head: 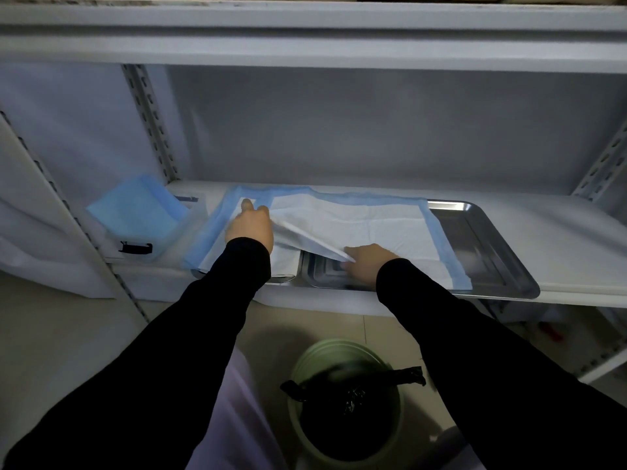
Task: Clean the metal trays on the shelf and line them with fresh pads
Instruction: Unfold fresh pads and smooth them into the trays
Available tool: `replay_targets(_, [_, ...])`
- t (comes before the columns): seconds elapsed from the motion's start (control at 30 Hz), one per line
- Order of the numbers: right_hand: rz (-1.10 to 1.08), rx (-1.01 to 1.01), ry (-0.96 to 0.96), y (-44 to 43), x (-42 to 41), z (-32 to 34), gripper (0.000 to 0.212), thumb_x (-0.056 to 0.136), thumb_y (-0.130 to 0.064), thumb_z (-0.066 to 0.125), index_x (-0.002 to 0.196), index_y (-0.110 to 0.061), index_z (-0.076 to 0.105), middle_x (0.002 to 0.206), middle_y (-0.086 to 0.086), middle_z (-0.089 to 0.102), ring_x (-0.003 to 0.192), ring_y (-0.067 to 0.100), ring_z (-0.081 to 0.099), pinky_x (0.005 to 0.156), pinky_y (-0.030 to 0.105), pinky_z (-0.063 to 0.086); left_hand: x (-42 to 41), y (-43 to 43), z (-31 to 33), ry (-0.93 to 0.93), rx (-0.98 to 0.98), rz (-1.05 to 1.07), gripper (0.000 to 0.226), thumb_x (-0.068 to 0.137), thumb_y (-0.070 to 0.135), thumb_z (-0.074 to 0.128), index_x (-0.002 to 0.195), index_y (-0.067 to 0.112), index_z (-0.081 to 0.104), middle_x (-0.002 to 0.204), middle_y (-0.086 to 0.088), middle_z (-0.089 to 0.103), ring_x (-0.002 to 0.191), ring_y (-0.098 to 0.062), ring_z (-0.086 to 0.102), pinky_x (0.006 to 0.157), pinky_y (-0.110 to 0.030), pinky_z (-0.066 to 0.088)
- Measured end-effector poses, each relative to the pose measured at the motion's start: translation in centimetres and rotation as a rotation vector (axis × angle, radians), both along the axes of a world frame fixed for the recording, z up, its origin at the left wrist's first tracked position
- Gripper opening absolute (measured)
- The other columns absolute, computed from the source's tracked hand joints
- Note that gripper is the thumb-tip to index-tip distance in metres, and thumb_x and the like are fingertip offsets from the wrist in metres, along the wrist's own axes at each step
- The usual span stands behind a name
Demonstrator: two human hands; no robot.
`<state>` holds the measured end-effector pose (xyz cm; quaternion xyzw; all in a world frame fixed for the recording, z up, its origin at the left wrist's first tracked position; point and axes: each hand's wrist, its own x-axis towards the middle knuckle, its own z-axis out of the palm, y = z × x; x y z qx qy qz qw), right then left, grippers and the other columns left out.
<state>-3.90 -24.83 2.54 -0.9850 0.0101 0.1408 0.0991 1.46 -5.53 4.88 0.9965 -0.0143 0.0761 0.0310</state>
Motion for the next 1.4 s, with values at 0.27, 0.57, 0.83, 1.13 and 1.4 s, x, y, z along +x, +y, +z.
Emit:
replay_targets(0.27, [0.041,0.019,0.203,0.8,0.3,-0.4,0.064,0.097,-0.056,0.029,0.145,-0.014,0.035,0.149,0.012,0.038,0.136,0.027,0.037,0.109,0.033,0.028,0.7,-0.7,1.0,-0.05,-0.703,0.113,0.034,0.094,0.019,0.049,0.101,-0.011,0.065,0.138,-0.021,0.049,0.132,-0.022,0.044,0.103,-0.025,0.035])
replay_targets(0.57, [-0.107,0.556,0.309,0.8,0.5,-1.3,0.074,0.086,-0.073,0.028,0.15,-0.039,0.011,0.161,-0.004,0.002,0.149,0.014,0.002,0.121,0.041,-0.002,0.6,-3.1,2.8,0.113,-1.332,0.19,0.023,0.086,0.01,0.057,0.068,0.01,0.044,0.072,-0.006,0.044,0.073,-0.025,0.045,0.072,-0.029,0.036])
replay_targets(0.83, [-0.234,0.835,0.201,-0.2,0.6,-1.8,0.051,0.099,-0.046,0.032,0.139,-0.019,0.047,0.149,-0.002,0.04,0.141,0.017,0.032,0.116,0.03,0.016,0.0,-5.2,2.6,0.176,-1.444,-0.037,0.04,0.099,0.008,0.032,0.133,0.019,0.05,0.123,-0.01,0.058,0.109,-0.029,0.057,0.09,-0.033,0.046])
replay_targets(1.13, [-0.491,1.433,0.018,-1.0,1.2,2.1,0.076,0.094,-0.065,0.016,0.142,-0.011,0.039,0.141,0.014,0.048,0.129,0.03,0.046,0.11,0.045,0.03,-0.7,-8.2,2.3,0.23,-1.393,-0.207,0.059,0.098,0.006,0.043,0.15,0.019,0.021,0.154,-0.005,0.029,0.14,-0.022,0.032,0.116,-0.037,0.029])
replay_targets(1.4, [-0.457,1.456,-0.027,-2.1,0.9,2.4,0.055,0.088,-0.052,0.052,0.133,-0.02,0.048,0.121,0.008,0.061,0.103,0.027,0.06,0.095,0.046,0.044,-1.9,-10.0,0.2,0.312,-1.024,-0.377,0.035,0.079,0.003,0.065,0.114,0.006,0.061,0.133,-0.007,0.052,0.126,-0.023,0.048,0.105,-0.033,0.038])
